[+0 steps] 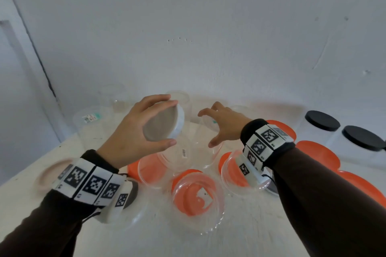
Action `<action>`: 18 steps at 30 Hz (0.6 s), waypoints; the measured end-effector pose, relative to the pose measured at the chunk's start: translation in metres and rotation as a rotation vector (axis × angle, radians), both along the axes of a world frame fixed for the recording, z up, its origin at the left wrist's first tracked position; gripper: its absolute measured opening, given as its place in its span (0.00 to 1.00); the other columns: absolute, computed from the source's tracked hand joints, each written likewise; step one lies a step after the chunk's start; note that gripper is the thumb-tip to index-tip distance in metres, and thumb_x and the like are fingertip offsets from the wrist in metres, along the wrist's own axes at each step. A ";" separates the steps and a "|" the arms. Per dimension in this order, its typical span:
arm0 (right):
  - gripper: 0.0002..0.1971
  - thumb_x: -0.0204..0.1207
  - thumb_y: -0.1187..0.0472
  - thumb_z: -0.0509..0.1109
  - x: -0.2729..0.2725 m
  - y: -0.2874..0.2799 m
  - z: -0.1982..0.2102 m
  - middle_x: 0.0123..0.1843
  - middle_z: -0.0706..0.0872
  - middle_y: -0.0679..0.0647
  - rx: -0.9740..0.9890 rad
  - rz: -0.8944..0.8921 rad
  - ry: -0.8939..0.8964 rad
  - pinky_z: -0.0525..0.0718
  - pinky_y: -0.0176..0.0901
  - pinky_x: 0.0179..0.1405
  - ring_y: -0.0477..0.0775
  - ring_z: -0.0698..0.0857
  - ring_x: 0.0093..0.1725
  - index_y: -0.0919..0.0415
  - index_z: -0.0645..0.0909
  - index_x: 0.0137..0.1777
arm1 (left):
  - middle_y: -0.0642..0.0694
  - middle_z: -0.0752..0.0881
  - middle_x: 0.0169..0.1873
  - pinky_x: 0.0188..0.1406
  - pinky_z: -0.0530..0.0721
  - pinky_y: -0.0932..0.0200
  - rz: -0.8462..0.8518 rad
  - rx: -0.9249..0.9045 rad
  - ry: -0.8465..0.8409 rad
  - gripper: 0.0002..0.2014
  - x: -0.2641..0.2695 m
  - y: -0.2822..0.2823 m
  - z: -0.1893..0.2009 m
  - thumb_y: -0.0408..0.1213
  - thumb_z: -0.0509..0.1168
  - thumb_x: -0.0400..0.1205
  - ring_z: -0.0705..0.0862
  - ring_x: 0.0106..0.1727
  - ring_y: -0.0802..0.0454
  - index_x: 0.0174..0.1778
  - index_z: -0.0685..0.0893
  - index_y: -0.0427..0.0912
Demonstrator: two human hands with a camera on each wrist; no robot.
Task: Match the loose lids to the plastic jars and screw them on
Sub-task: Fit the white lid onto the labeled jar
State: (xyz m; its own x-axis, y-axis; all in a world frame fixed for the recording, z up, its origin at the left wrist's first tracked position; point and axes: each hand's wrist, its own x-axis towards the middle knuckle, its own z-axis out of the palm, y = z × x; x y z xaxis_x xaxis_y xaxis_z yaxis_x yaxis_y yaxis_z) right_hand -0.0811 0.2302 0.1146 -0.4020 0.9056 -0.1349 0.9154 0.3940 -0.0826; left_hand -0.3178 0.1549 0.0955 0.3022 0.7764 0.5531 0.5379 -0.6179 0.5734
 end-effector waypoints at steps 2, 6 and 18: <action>0.46 0.62 0.50 0.81 -0.004 0.005 0.001 0.71 0.65 0.53 -0.020 0.006 -0.016 0.78 0.53 0.60 0.57 0.72 0.66 0.43 0.59 0.77 | 0.64 0.68 0.71 0.66 0.69 0.62 0.007 0.002 0.004 0.35 -0.004 0.001 0.000 0.59 0.69 0.65 0.66 0.72 0.64 0.71 0.72 0.62; 0.49 0.64 0.48 0.80 -0.009 0.012 0.002 0.74 0.63 0.54 -0.064 0.028 -0.066 0.76 0.56 0.64 0.59 0.68 0.70 0.43 0.53 0.80 | 0.65 0.68 0.71 0.63 0.67 0.68 0.021 -0.004 0.000 0.35 -0.008 0.004 -0.001 0.60 0.69 0.65 0.65 0.71 0.68 0.70 0.71 0.63; 0.45 0.68 0.42 0.74 -0.043 0.038 0.044 0.77 0.65 0.54 -0.067 0.105 0.011 0.71 0.52 0.71 0.56 0.70 0.72 0.53 0.54 0.80 | 0.65 0.67 0.71 0.58 0.71 0.67 0.062 0.050 0.009 0.35 -0.022 0.016 -0.005 0.60 0.68 0.66 0.66 0.70 0.67 0.70 0.68 0.65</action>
